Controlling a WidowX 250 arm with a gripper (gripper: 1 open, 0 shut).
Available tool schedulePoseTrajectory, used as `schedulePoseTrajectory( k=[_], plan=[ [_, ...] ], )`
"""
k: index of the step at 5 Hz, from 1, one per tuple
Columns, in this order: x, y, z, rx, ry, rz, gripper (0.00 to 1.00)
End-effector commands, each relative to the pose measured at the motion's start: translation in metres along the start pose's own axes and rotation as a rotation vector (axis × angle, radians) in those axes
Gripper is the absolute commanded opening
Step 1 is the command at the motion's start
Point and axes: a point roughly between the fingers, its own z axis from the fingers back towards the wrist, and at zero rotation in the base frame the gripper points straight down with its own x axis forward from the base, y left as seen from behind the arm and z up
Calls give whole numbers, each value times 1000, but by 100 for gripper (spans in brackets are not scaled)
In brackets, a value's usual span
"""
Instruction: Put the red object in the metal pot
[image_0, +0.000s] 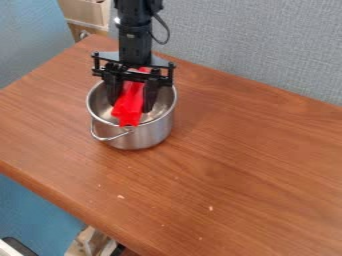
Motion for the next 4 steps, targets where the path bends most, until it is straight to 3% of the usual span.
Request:
schedulePoseTrajectory(
  k=[1,2,3,4],
  plan=[
    [9,5,16,-9,-63,20,0],
    [10,5,16,-10,-62,22,0],
    [9,5,17,-10,-59,24,100],
    [9,5,19,-10,-57,23,100]
  ],
)
